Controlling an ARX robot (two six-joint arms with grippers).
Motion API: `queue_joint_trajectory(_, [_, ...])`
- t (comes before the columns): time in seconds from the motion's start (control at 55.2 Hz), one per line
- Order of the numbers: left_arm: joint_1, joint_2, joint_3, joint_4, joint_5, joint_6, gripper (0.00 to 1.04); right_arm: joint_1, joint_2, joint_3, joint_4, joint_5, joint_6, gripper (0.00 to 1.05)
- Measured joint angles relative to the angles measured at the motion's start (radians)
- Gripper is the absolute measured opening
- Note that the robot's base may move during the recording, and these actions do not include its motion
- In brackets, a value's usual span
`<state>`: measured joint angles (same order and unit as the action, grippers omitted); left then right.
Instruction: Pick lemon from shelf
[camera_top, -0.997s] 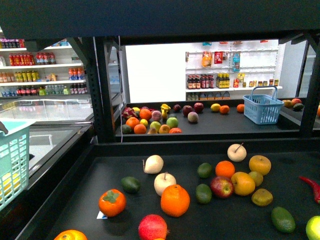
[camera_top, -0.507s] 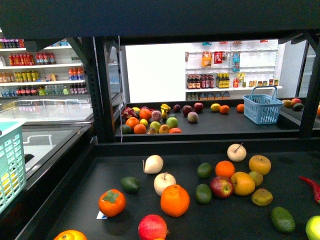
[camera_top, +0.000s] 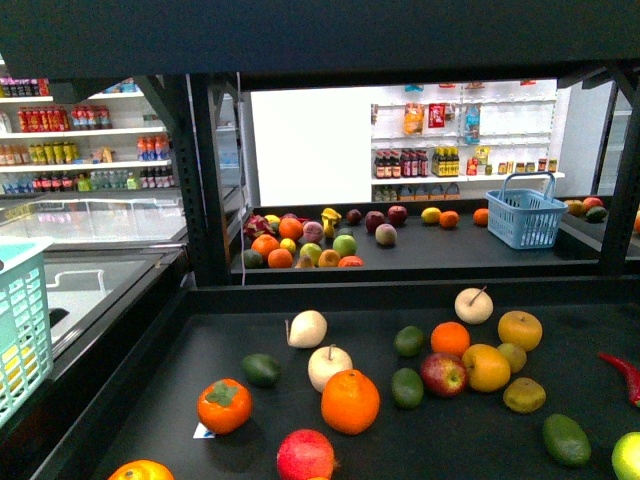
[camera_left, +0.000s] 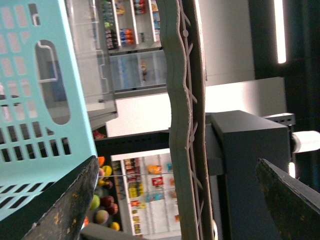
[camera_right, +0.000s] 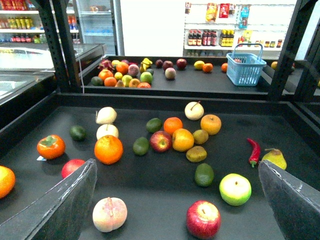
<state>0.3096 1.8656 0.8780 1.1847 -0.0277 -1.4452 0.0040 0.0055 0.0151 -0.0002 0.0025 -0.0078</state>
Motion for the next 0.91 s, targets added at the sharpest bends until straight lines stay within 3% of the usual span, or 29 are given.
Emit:
queue_joint_trajectory(0.163, [-0.024, -0.186, -0.062, -0.261, -0.067, 0.154, 0.97, 0.0, 0.0, 0.0, 0.0, 0.0, 0.0, 0.97])
queue_joint_trajectory(0.344, [-0.148, -0.521, -0.171, -0.55, -0.244, 0.546, 0.97, 0.0, 0.0, 0.0, 0.0, 0.0, 0.0, 0.97])
queue_joint_trajectory(0.471, [-0.362, -0.811, -0.279, -0.716, -0.401, 0.836, 0.97, 0.0, 0.0, 0.0, 0.0, 0.0, 0.0, 0.97])
queue_joint_trajectory(0.652, [-0.826, -1.124, -0.437, -0.76, -0.778, 1.135, 0.97, 0.0, 0.0, 0.0, 0.0, 0.0, 0.0, 0.97])
queue_joint_trajectory(0.725, [-0.97, -1.221, -0.46, -0.885, -0.737, 1.256, 0.86, 0.0, 0.0, 0.0, 0.0, 0.0, 0.0, 0.97])
queue_joint_trajectory(0.797, [-1.122, -1.361, -0.568, -0.994, -0.79, 1.371, 0.68, 0.0, 0.0, 0.0, 0.0, 0.001, 0.0, 0.97])
queue_joint_trajectory(0.906, [-1.102, -1.449, -0.678, -0.969, -0.745, 1.411, 0.47, 0.0, 0.0, 0.0, 0.0, -0.001, 0.0, 0.97])
